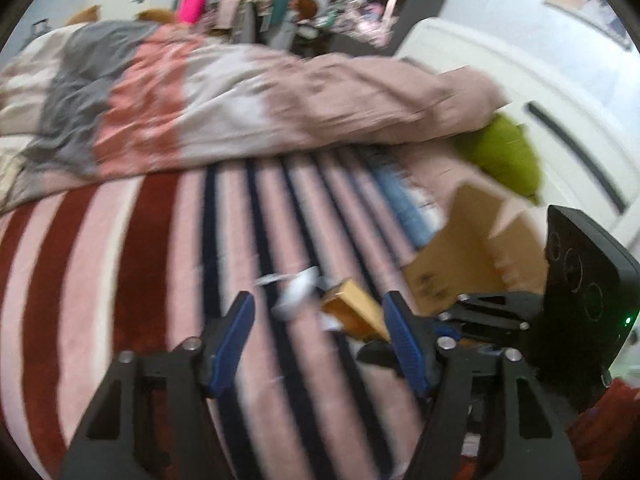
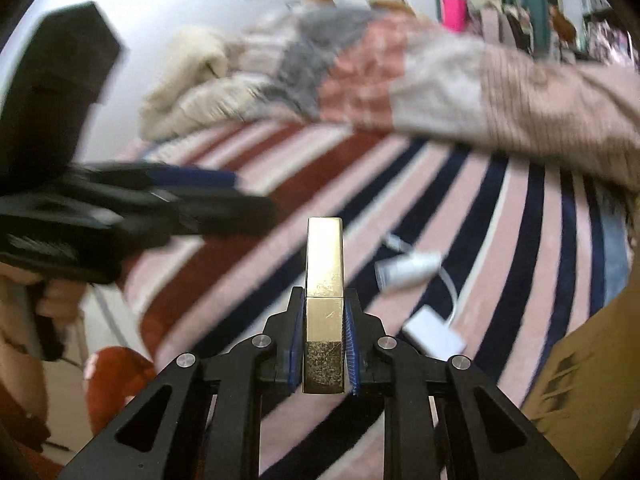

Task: Organize rigid objects
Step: 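Carry the gold bar into the cardboard box and open the right gripper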

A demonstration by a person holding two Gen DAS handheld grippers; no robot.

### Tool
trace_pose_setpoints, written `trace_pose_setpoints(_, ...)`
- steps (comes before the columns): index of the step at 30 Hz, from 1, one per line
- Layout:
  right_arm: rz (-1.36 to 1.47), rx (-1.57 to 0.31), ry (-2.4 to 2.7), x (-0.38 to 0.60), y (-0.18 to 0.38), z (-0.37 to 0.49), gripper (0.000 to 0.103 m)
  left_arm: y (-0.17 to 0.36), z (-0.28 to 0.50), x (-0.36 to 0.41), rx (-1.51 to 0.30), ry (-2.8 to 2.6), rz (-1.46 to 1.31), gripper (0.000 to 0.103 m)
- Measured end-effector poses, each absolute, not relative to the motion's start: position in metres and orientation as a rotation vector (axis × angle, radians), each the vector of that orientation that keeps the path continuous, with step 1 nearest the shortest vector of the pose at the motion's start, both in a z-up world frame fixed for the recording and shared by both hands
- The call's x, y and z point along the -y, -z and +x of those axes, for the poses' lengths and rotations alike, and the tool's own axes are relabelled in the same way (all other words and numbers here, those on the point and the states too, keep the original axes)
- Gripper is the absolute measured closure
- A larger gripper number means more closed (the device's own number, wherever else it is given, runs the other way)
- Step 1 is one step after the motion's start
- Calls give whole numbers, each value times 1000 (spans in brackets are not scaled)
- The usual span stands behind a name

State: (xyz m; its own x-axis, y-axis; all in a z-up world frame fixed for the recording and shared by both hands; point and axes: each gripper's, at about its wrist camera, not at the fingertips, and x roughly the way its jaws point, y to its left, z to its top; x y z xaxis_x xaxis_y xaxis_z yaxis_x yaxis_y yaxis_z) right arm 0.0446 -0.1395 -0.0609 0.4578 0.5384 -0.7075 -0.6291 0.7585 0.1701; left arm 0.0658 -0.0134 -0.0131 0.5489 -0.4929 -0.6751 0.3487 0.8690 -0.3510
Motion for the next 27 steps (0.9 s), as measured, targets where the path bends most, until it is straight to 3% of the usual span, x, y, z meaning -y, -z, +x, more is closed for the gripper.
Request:
trace_pose_setpoints(2, -104, -767, -749, 153, 34, 37, 90, -6, 68, 32, -827, 572, -203, 47)
trace_pose_setpoints(7, -80, -640, -723, 193, -10, 23, 90, -38, 75, 89, -793, 699, -182, 70)
trace_pose_setpoints(11, -39, -602, -658, 239, -24, 20, 90, -50, 88, 147, -812, 773, -120, 75)
trace_pose_setpoints(18, 62, -705, -513, 319, -16, 35, 90, -33, 123, 246, -943, 855, 1, 75)
trace_pose_setpoints(23, 37, -843, -433, 344, 2, 54, 90, -9, 130, 269, -1043, 873, 45, 73)
trace_pose_setpoints(24, 24, -870, -423, 345, 7, 56, 90, -7, 130, 271, -1045, 853, 71, 71)
trace_pose_setpoints(27, -2, -901, -386, 349, 15, 59, 89, -10, 128, 263, -1020, 813, 95, 51)
